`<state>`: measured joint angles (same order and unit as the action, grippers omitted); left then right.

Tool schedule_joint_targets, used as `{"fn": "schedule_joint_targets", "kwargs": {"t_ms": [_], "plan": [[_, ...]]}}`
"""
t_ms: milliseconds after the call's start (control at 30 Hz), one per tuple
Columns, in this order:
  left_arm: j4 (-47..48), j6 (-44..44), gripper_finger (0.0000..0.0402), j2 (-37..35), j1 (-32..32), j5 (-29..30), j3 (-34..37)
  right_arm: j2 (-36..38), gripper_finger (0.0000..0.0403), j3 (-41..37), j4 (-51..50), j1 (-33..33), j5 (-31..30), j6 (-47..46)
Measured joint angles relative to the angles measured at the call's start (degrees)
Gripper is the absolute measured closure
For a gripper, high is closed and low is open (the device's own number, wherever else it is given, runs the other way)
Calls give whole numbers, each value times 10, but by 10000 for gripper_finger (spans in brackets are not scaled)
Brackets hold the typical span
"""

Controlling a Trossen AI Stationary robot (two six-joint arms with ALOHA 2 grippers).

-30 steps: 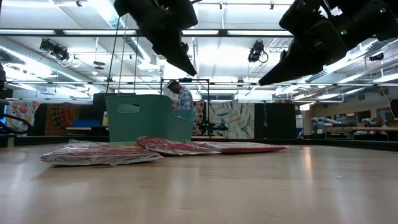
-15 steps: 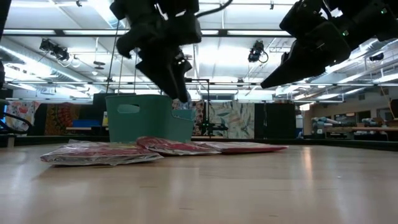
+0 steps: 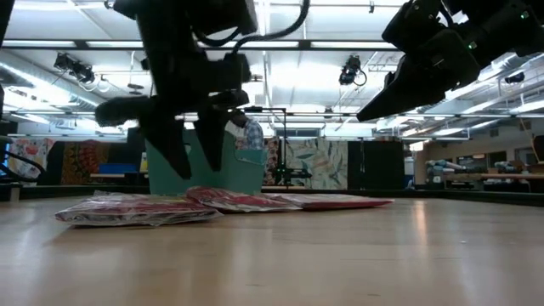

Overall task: Sort popcorn bags into baskets
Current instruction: Put the red popcorn bag into the green bin

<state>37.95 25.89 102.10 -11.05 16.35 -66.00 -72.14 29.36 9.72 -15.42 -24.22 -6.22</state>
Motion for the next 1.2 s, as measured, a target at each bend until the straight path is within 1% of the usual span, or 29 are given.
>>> {"fn": "schedule_joint_targets", "kwargs": {"t_ms": [167, 367, 500, 633, 767, 833, 933, 1200], "plan": [[-18, 39, 164, 5, -12, 64, 25, 0, 272, 0, 6, 0, 2, 2], [-59, 65, 168, 5, -12, 68, 57, 0, 272, 0, 10, -5, 2, 3], [-105, 90, 170, 5, -12, 71, 78, 0, 272, 0, 10, -5, 1, 4], [-154, 100, 171, 4, -12, 71, 102, 0, 272, 0, 10, -5, 1, 2], [-178, 100, 177, 3, -12, 71, 118, 0, 272, 0, 9, -5, 2, 0], [-186, 96, 191, 2, -12, 69, 123, 0, 272, 0, 10, -5, 2, 2], [-198, 89, 226, 2, -12, 67, 131, 0, 272, 0, 10, -5, 1, 2], [-209, 49, 350, 2, -12, 68, 138, 0, 272, 0, 10, -7, 2, -7]]}}
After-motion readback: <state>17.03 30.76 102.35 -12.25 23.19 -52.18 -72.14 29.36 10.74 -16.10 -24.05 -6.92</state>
